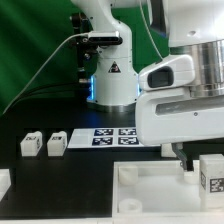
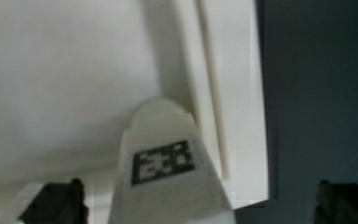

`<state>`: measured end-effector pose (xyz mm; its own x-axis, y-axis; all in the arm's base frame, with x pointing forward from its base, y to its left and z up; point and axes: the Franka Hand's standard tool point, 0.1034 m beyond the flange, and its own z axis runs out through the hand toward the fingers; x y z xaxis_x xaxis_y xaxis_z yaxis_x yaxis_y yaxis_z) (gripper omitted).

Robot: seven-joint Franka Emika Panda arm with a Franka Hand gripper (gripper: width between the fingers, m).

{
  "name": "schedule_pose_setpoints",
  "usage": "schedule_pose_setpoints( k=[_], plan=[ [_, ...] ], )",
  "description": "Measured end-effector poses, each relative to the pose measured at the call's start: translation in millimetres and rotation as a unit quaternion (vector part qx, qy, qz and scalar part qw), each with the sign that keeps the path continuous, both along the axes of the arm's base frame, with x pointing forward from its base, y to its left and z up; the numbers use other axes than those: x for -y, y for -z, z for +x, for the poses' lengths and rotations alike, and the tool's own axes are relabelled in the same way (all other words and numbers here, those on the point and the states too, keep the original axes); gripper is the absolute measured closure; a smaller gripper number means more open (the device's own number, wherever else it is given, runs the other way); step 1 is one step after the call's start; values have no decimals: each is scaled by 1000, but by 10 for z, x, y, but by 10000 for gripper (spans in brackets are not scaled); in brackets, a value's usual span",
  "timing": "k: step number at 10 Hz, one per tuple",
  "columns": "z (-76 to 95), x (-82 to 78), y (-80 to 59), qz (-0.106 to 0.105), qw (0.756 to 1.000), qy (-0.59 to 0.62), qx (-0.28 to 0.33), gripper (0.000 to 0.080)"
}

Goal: Assemble one leg

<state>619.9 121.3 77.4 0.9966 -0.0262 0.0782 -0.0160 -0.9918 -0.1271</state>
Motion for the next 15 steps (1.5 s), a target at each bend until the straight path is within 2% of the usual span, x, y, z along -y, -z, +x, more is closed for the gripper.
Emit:
schedule_pose_setpoints(
  k=[2,3,4,5,6,7,9,10,12,13,15],
  plan=[
    [-11,0,33,2,1000,6,-3,151],
    [-12,2,36,2,1000,11,-4,240],
    [-14,-2,37,6,999,46,-8,422],
    [-16,0,40,9,996,86,-14,422],
    [-12,6,37,14,989,145,-21,505],
    [7,-2,16,20,975,219,-30,505],
    [-8,-97,25,36,902,425,-59,505],
    [15,-141,26,51,851,517,-82,505],
    [46,-126,29,75,792,598,-95,505],
    [26,-123,49,79,760,636,-104,505],
    [22,-125,51,78,764,632,-103,505]
  ],
)
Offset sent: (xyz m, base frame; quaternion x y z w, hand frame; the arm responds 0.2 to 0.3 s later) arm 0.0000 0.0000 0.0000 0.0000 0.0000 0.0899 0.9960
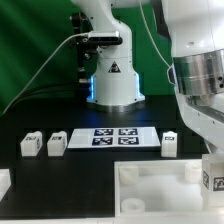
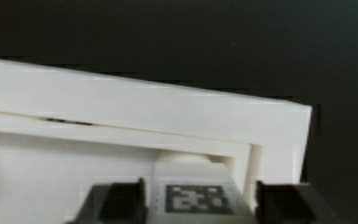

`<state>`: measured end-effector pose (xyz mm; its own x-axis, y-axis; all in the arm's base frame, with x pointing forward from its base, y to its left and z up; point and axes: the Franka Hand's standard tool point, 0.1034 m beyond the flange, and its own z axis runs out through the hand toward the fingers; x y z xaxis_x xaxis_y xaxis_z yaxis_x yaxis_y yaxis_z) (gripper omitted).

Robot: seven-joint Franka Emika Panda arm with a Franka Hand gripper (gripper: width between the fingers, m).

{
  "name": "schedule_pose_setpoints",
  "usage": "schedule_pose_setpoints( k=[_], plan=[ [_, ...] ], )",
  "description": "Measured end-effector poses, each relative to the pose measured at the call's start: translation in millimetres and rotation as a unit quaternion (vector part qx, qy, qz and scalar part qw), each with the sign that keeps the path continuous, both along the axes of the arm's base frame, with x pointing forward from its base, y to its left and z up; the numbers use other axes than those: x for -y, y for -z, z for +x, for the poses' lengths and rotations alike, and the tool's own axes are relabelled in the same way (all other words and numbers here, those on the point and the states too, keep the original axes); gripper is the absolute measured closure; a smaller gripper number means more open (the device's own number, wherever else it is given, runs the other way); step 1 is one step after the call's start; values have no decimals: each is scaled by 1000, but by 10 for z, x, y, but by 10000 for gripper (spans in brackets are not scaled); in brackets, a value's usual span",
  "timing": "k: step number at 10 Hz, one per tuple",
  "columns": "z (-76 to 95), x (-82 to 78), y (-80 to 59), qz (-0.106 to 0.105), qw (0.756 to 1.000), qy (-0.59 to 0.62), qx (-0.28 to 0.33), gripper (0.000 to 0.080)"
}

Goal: Assemble one leg

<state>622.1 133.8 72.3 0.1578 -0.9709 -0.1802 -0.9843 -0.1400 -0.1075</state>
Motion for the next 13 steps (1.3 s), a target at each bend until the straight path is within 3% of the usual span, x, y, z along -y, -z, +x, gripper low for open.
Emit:
schedule_pose_setpoints(
  k=[1,2,3,4,7,9,10,11,12,13],
  plan=[
    [-1,-1,0,0,1000,-1,0,324],
    [-1,-1,1,-3,999,-34,7,210],
    [-17,7,7,-8,994,-106,14,210],
    [-23,2,-18,-9,985,-172,17,162],
    [-15,17,-40,-29,936,-348,44,153],
    [-14,39,-38,-39,882,-465,65,151],
    [-11,80,-40,-54,829,-553,71,151],
    [18,98,-47,-60,795,-599,76,151],
    [46,148,-15,-64,739,-666,86,151],
    [46,203,27,-62,745,-659,85,151]
  ],
)
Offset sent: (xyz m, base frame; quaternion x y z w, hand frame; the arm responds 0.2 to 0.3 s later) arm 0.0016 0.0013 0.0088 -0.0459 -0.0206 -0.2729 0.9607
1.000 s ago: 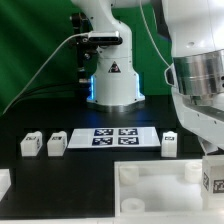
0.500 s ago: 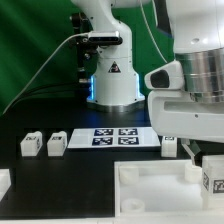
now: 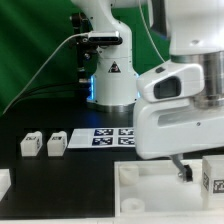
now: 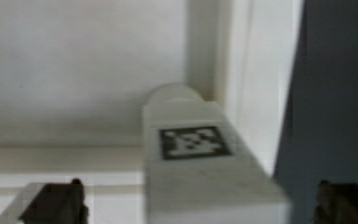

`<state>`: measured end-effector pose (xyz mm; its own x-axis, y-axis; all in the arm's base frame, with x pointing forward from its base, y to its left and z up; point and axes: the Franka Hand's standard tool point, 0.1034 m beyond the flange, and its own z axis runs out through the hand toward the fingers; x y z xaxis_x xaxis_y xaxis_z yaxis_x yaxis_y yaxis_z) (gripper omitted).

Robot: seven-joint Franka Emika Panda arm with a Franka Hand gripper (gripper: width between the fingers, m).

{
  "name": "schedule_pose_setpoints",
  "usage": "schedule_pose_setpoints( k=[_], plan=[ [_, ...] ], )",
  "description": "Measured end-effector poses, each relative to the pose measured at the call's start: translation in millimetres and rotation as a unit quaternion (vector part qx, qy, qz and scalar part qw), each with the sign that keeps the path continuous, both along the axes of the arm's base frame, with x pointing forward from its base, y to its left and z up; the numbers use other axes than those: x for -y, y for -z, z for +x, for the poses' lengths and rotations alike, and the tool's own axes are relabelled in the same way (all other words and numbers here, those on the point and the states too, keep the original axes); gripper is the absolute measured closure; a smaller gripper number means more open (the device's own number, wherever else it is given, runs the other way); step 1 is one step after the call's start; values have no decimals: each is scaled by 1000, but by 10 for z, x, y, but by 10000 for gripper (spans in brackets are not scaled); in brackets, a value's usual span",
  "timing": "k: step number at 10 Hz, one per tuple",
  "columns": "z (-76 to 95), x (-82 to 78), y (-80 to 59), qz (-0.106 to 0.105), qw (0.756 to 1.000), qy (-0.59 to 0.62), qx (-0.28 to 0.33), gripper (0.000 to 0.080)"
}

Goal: Assemble one leg

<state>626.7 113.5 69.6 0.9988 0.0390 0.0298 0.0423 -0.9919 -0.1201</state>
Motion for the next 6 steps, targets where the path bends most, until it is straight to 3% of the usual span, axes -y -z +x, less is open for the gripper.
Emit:
schedule_pose_setpoints(
  k=[1,3,4,6],
  plan=[
    [-1,-5,0,0,1000,18,-2,151],
    [-4,-10,4,2,997,75,-10,428],
    [-5,-12,4,3,994,111,-14,508],
    [-6,-32,1,8,972,234,-29,507]
  ],
)
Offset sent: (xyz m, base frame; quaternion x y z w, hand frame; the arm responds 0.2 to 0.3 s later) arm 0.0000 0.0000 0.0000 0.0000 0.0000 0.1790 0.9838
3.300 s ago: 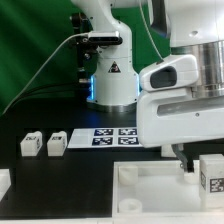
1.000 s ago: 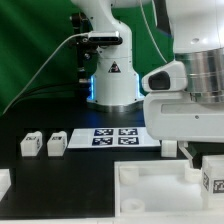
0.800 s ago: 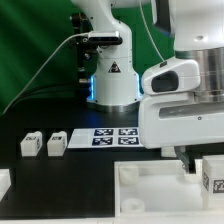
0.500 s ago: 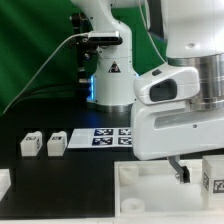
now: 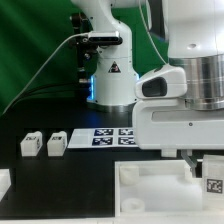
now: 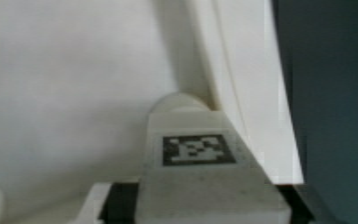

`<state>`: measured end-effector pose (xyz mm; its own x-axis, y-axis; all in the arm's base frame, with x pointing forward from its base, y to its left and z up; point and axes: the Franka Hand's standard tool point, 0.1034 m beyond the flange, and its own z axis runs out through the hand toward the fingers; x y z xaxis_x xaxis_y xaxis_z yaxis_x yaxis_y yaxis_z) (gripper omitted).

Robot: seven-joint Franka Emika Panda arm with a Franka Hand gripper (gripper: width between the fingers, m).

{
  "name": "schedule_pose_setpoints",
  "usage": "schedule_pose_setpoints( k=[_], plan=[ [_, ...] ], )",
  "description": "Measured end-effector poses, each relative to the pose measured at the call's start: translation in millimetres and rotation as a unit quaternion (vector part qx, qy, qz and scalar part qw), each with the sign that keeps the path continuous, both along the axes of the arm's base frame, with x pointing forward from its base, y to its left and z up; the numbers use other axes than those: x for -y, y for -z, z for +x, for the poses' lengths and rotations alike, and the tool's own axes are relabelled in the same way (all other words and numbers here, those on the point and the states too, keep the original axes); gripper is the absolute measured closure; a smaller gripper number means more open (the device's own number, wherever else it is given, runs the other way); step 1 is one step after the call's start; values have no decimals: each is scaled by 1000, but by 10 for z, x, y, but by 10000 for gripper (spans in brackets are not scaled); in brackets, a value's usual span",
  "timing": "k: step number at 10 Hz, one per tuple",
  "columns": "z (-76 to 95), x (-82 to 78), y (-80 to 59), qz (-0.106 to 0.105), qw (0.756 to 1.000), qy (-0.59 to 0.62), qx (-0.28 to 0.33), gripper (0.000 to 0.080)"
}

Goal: Assemble one leg

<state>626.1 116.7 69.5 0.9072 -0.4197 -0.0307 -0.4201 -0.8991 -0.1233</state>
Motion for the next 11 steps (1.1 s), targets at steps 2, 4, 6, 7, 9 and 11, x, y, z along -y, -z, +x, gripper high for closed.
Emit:
schedule_pose_setpoints(
  k=[2,4,6,7,9,11],
  plan=[
    [11,-40,-13,2,979,201,-20,507],
    [36,-59,-21,21,912,408,-43,507],
    [53,-21,-17,47,842,533,-66,507],
    [49,-21,-14,48,825,558,-71,506],
    [46,-24,-11,48,825,558,-72,500],
    [45,-26,-10,47,847,526,-66,275]
  ],
)
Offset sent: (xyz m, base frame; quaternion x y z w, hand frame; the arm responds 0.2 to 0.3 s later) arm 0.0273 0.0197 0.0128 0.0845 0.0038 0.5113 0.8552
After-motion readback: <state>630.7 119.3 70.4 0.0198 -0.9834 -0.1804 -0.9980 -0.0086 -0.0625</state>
